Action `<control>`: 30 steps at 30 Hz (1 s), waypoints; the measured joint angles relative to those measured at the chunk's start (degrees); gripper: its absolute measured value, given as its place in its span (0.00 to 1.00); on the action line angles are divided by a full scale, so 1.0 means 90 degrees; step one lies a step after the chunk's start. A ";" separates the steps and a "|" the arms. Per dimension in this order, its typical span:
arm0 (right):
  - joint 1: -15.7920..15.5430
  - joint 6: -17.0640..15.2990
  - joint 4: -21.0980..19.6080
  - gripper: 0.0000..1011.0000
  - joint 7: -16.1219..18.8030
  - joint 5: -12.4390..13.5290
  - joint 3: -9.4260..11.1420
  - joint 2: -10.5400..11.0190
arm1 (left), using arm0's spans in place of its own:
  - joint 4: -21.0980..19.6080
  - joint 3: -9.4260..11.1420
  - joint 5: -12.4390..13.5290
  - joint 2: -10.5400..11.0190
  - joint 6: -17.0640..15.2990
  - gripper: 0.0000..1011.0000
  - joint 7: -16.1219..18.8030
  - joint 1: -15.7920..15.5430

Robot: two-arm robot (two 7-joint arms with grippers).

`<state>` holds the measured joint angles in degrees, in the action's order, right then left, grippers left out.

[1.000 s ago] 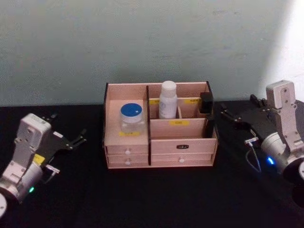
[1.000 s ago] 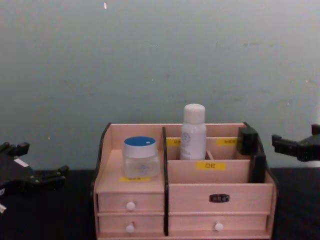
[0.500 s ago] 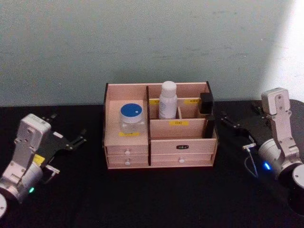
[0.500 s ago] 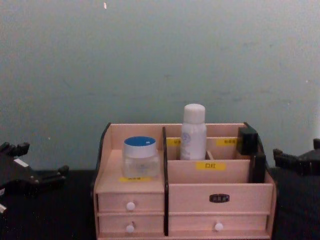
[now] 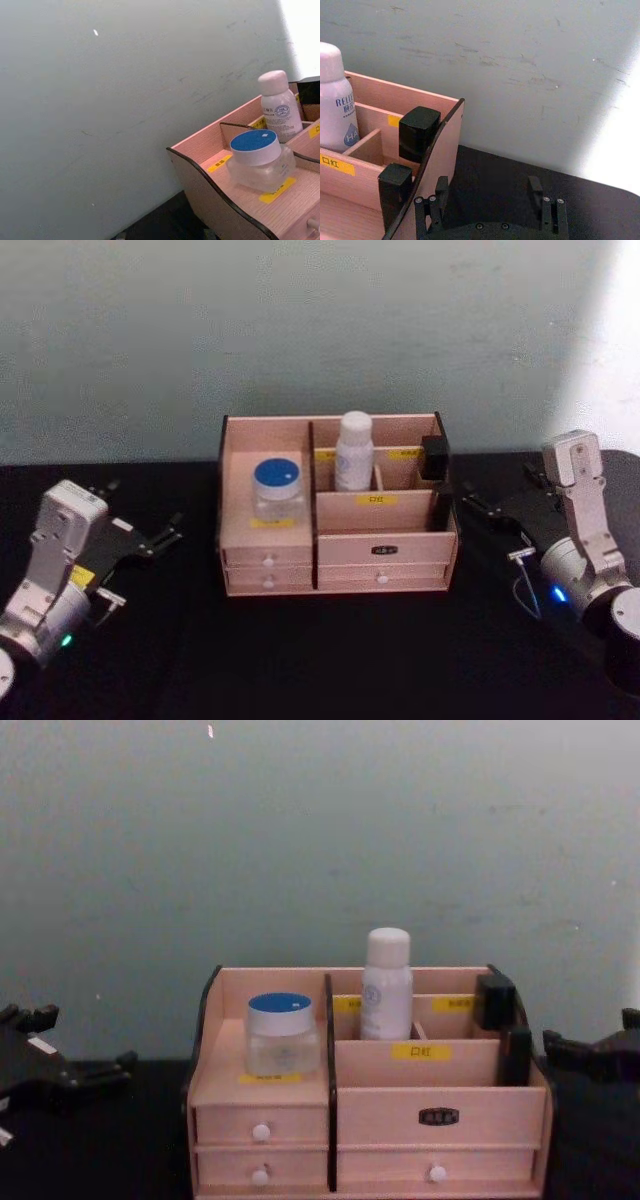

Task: Pick up the facial cleanser and watermelon frost from the table and place them into the tiered storage box.

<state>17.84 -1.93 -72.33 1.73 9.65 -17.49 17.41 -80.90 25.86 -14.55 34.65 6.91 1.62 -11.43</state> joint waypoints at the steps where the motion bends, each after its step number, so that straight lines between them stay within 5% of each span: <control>1: 0.0000 0.0001 0.0000 0.99 0.0000 0.0001 -0.0001 0.0000 | 0.0000 0.0000 0.0000 0.0000 0.0000 0.99 0.0000 0.0000; 30: 0.0008 0.0027 -0.0010 0.99 -0.0001 0.0031 -0.0011 0.0011 | 0.0000 0.0000 0.0000 0.0000 0.0000 0.99 0.0000 0.0000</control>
<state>17.91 -1.69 -72.42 1.72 9.92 -17.60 17.51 -80.90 25.86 -14.55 34.65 6.91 1.62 -11.43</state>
